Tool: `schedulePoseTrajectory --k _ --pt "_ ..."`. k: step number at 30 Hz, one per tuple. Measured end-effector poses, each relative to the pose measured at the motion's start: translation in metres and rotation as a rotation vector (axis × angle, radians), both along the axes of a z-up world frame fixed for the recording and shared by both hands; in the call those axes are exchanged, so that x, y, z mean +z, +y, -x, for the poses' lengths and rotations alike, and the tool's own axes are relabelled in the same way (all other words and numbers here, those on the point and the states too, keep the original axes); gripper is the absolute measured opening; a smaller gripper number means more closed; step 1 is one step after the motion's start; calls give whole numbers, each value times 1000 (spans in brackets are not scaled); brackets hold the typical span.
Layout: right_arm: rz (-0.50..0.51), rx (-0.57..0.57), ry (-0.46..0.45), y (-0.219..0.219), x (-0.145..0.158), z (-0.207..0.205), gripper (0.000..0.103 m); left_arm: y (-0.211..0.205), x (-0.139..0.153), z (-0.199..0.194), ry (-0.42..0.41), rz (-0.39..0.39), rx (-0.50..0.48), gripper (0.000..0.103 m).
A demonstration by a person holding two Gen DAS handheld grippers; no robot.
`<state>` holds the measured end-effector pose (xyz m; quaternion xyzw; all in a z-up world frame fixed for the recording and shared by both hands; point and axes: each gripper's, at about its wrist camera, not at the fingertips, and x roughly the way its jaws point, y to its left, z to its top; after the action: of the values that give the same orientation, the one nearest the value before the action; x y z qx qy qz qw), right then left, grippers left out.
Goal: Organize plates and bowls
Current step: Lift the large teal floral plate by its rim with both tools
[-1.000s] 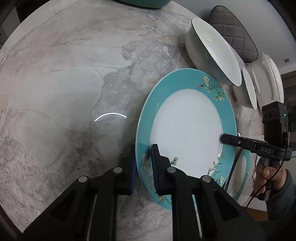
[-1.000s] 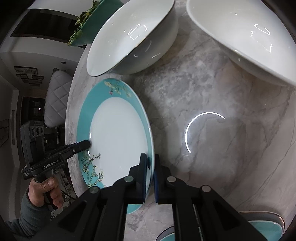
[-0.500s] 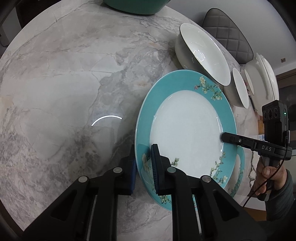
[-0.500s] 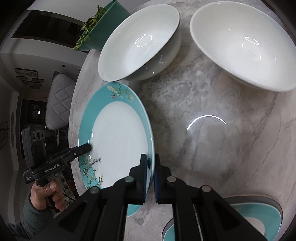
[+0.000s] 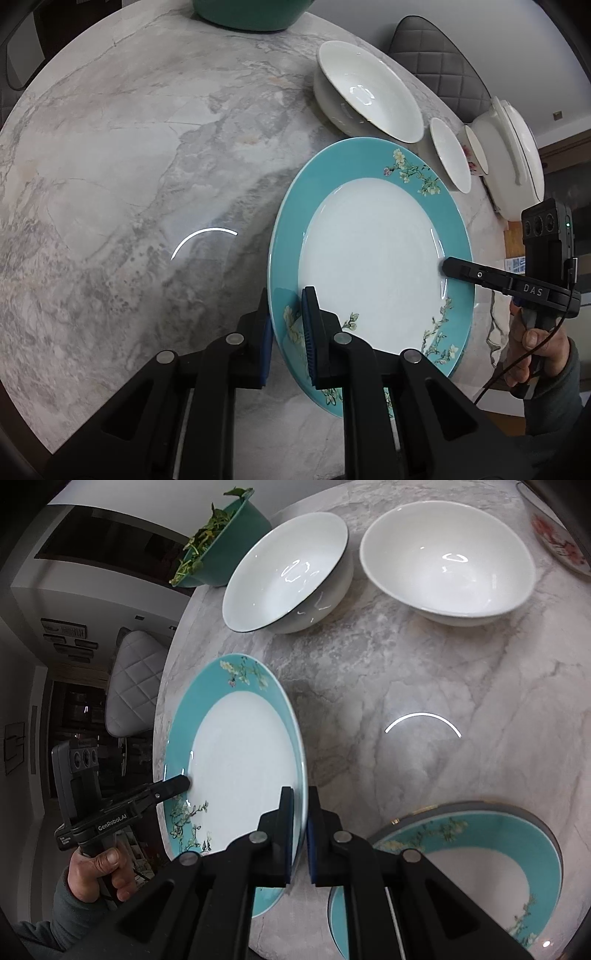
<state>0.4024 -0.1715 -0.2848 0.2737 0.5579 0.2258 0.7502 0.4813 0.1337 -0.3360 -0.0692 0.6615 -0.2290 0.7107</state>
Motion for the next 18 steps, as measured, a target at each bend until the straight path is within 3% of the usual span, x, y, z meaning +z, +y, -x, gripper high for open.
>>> schedulePoseTrajectory --k 7,18 --pt "3 -50 -24 -38 9 32 8 -41 23 29 -21 12 -45 12" --pt "8 -136 -16 -102 -2 83 8 -120 26 73 -18 1 -139 13"
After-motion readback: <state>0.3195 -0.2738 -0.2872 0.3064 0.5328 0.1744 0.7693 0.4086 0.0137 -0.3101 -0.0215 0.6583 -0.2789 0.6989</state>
